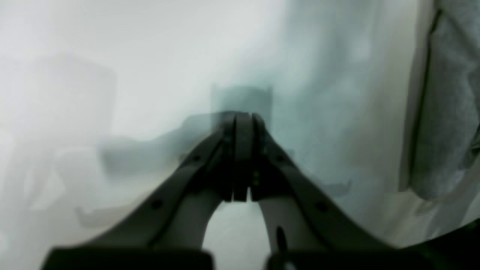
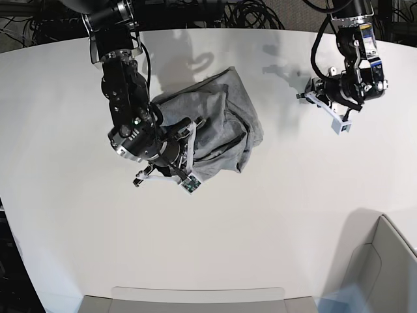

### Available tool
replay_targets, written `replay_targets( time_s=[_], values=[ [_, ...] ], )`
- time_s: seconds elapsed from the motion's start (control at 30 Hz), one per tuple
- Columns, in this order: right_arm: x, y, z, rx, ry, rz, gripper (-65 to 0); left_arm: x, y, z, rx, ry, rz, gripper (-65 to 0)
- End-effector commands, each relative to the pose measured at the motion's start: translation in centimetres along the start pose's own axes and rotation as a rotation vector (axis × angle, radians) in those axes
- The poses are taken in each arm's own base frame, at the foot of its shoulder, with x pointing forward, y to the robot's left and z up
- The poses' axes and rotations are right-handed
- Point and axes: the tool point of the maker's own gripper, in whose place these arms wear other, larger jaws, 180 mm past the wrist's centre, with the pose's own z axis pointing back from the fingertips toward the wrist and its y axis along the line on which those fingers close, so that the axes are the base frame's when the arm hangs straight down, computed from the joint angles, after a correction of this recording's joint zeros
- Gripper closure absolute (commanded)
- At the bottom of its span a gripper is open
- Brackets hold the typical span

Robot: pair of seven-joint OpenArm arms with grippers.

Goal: Fold the T-shirt properly
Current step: 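Lift and fold the bundle over itself with the right gripper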

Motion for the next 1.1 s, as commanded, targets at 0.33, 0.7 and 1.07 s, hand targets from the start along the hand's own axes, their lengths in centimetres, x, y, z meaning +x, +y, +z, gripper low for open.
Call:
replay_targets(
  time_s=[0.33,0.7,1.07],
  values=[
    [-3.6,9.8,2.0,0.198,0.107,0.516,0.0,0.2,-0.4,0.0,-0.007,-0.006,0.000,0.0],
    [2.4,5.0,1.3,0.101,-0.018,0.388,0.0,0.2,-0.5,0.0,-0.008,-0.007,0.000,0.0],
    [7.1,5.6,-6.6,0.250,0.021,0.239,0.0,0.3,-0.5,0.0,-0.009,-0.009,0.001,0.0]
  ],
)
